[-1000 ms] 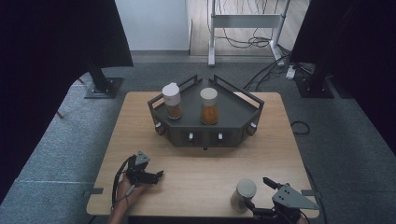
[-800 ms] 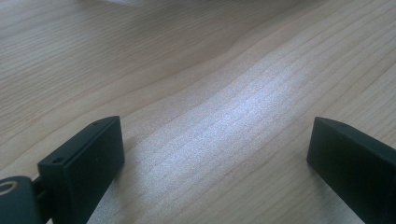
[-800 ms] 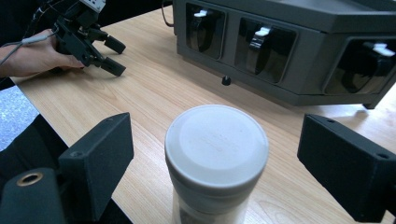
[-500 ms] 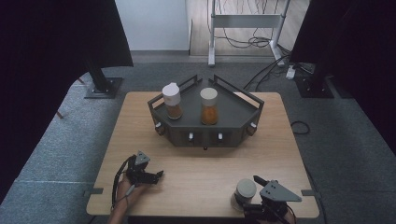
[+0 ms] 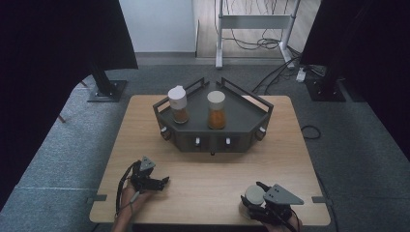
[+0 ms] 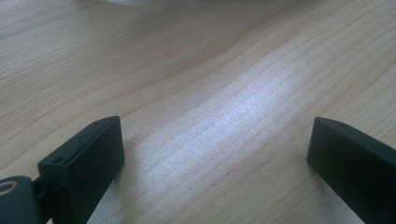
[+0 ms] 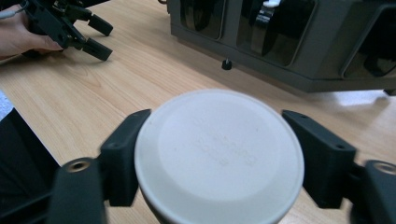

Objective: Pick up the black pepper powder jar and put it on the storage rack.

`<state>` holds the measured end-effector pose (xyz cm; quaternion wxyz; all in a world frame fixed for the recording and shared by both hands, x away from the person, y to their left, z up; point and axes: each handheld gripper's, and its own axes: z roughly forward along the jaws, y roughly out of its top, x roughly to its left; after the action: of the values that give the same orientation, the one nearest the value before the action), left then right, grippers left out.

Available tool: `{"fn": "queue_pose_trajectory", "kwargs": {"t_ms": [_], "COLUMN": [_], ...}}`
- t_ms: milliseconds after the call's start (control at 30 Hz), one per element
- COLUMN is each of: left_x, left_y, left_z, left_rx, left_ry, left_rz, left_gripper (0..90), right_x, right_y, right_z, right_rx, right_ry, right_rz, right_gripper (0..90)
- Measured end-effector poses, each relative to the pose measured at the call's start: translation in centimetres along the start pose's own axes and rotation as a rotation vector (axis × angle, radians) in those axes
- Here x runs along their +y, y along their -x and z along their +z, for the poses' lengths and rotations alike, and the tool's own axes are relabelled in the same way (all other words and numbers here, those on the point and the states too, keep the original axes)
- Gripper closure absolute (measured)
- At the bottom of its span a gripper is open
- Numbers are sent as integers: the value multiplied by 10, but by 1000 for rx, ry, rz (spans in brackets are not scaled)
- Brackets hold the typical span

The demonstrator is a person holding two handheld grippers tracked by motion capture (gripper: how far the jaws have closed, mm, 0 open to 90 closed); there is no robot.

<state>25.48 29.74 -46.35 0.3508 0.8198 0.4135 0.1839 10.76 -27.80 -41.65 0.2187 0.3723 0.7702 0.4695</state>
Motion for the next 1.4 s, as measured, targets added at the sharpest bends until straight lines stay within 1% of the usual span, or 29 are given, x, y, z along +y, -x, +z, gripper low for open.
{"fn": "queue_pose_trajectory", "kwargs": {"t_ms": [33,67,600,700,867,1133,1400], "left_x": [0,0,0,0,0,0,0], "left_y": [0,0,0,0,0,0,0], "left_z": [0,0,0,0,0,0,0], "left_rx": [-1,0,0,0,0,0,0], "left_ry": [0,0,0,0,0,0,0], "left_rz": [-1,0,0,0,0,0,0], "left_gripper": [38,38,37,37,37,37,38], "right_x": [-1,-3,-8,-7,-6,-4,7], "right_y": [3,3,-3,-3,0,-1,0], "right_z": [0,0,0,0,0,1,1], "right_rx": [16,15,-7,-7,5,0,-3], "right_ry": [4,8,29,28,27,31,36], "right_rz": [17,22,17,21,41,42,34], "right_gripper": [319,320,329,329,329,330,330]}}
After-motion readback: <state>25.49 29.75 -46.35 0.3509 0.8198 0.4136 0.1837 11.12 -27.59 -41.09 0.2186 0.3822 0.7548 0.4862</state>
